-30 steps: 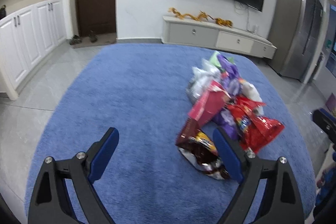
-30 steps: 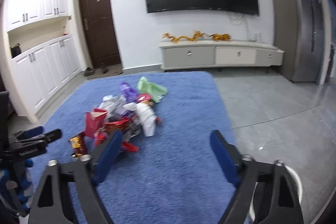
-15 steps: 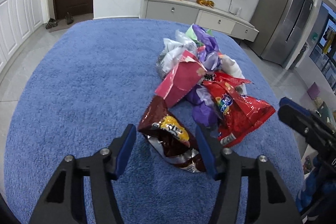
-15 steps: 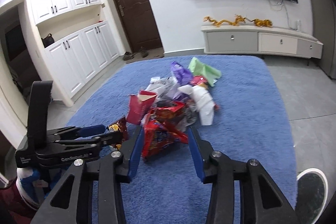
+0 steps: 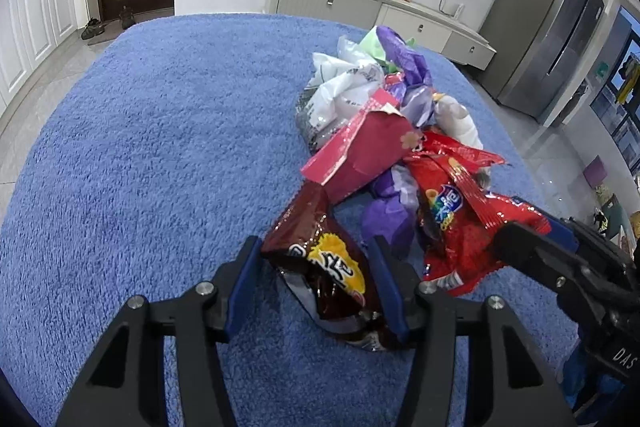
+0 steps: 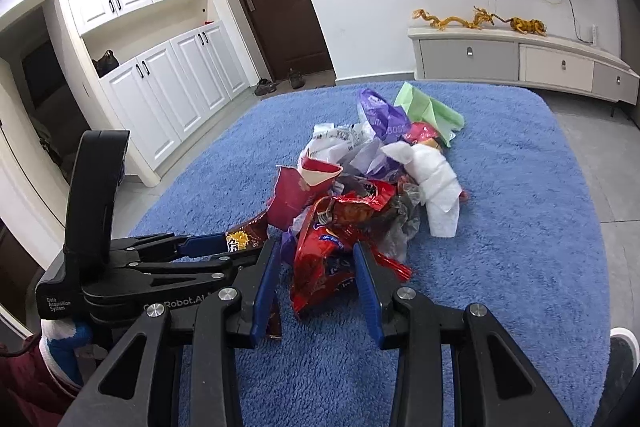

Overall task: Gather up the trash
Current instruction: 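Grasp the brown chip bag with left tool while right tool grasps red chip bag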

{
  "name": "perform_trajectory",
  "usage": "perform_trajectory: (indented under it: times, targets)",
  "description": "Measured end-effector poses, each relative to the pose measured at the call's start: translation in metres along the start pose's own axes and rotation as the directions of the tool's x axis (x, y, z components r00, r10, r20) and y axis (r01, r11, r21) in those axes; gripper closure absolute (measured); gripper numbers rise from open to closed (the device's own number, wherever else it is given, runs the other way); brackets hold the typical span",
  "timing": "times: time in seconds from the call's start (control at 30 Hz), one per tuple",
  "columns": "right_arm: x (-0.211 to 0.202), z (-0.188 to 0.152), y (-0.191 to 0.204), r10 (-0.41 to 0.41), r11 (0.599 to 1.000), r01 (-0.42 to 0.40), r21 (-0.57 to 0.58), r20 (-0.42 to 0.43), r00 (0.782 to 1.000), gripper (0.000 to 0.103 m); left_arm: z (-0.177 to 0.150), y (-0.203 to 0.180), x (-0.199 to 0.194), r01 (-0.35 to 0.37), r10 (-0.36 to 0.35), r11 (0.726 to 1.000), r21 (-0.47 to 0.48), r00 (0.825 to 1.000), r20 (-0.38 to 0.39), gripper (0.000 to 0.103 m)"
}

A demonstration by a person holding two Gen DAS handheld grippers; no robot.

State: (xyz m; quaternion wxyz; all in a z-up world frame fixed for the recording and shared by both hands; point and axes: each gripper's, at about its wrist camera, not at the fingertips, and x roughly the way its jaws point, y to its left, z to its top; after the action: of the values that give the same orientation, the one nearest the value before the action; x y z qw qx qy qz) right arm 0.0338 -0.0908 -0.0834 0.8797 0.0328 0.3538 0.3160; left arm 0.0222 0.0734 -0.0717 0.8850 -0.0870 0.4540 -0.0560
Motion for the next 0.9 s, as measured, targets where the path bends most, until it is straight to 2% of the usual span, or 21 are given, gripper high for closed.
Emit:
perform_trajectory:
  times: [0.43,0.73,0.9]
  targets:
    - [0.009,-0.004,0.000,0.002,1.000,-0.001,0.019,-0.030,1.000,0.089,-0.002,-0.014,0.004,-0.042,0.041,0.999,0.029,0.999,0.032,0.056]
    - [0.003,-0.005,0.007,0.002,1.000,-0.002,0.005,-0.023,1.000,0.094,-0.009,-0.017,-0.008,-0.062,0.060,0.997,0.042,0.997,0.057,0.063]
    - [-0.008,-0.002,0.013,0.014,1.000,-0.014,-0.009,0.001,1.000,0.095,-0.012,-0.016,-0.016,-0.056,0.053,0.998,0.042,0.996,0.072,0.071]
